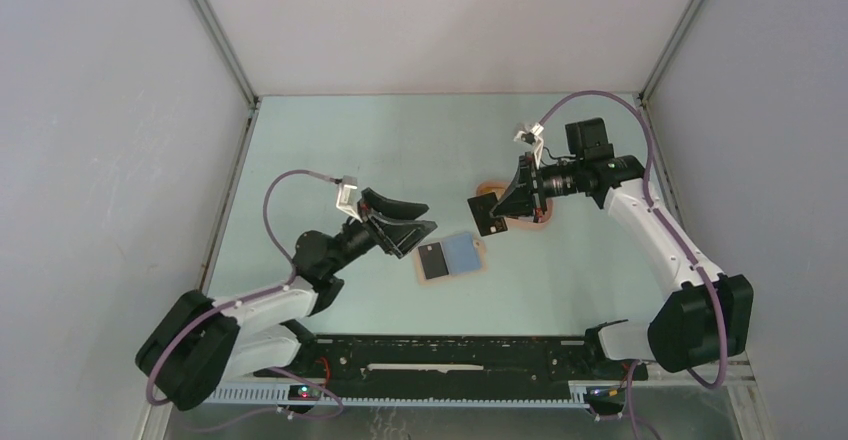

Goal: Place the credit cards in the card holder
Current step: Pick up the credit card from the storage box, then insert the credit card into the card holder.

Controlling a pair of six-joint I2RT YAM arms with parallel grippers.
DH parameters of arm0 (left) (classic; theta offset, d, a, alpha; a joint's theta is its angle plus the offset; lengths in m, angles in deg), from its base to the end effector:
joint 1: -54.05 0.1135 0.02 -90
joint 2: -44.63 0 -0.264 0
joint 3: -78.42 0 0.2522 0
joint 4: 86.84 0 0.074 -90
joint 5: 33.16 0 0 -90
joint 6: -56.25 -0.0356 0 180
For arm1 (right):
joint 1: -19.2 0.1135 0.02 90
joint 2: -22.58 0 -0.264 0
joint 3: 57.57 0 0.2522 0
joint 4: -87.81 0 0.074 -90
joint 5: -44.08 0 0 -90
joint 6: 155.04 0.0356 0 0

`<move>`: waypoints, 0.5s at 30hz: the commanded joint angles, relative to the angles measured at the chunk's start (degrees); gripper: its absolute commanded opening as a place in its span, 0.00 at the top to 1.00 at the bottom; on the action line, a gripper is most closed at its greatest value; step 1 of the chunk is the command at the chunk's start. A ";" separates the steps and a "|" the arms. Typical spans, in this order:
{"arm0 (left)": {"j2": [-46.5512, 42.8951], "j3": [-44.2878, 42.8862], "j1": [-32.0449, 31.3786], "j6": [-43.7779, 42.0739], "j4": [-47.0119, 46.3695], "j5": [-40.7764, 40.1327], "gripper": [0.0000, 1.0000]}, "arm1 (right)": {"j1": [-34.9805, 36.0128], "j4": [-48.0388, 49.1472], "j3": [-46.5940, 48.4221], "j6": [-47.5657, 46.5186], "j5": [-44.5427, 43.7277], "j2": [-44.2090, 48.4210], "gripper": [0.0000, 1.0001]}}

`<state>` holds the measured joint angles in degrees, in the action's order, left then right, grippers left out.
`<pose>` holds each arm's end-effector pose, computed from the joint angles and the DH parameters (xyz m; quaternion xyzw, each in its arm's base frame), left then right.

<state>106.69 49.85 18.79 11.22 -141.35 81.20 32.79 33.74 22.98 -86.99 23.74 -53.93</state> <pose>0.1597 -0.1309 0.2457 0.1264 0.5662 -0.6105 0.5392 0.2502 0.0948 0.3218 -0.4213 0.6750 0.5149 0.3189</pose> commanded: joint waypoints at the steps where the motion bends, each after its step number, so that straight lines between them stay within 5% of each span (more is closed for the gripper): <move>1: 5.23 -0.23 -1.01 5.16 -13.30 0.94 0.21 | 1.66 -2.66 1.60 -4.78 4.51 0.16 1.00; 15: 11.88 -5.76 -6.14 2.90 -13.51 0.02 0.34 | 4.16 -4.15 1.60 -6.72 6.90 -1.59 1.00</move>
<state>116.98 47.97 13.45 14.34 -151.76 81.07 35.52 30.15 22.98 -91.91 28.64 -54.96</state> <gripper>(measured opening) 0.678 0.008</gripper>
